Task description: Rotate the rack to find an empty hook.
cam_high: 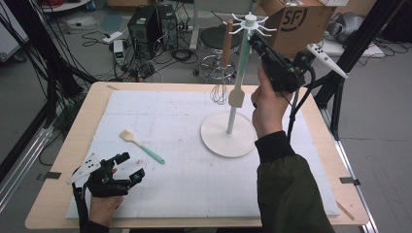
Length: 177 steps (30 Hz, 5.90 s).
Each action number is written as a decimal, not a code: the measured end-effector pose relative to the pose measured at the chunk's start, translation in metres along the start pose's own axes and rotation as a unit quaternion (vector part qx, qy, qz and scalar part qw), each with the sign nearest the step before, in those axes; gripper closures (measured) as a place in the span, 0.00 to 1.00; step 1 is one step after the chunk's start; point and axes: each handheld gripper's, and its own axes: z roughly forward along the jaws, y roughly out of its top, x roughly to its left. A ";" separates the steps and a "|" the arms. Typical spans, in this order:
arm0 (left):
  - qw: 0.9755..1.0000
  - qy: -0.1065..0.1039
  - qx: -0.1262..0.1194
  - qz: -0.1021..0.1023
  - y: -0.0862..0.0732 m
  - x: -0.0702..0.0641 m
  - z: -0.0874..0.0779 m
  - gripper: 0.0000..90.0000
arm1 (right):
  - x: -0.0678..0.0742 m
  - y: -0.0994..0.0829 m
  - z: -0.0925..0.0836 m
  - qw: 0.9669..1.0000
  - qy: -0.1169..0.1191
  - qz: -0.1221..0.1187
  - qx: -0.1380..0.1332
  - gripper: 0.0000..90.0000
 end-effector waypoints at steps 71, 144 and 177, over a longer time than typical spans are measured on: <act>1.000 0.000 -0.003 -0.001 0.000 -0.001 -0.003 0.02 | 0.004 -0.004 0.000 0.999 -0.039 -0.001 -0.009 1.00; 1.000 -0.010 -0.002 -0.001 0.000 -0.004 -0.002 0.02 | 0.026 -0.011 0.008 0.996 -0.091 -0.016 -0.019 1.00; 1.000 -0.004 -0.006 -0.001 0.000 -0.003 -0.005 0.02 | 0.029 -0.018 0.023 0.996 -0.085 -0.024 -0.003 1.00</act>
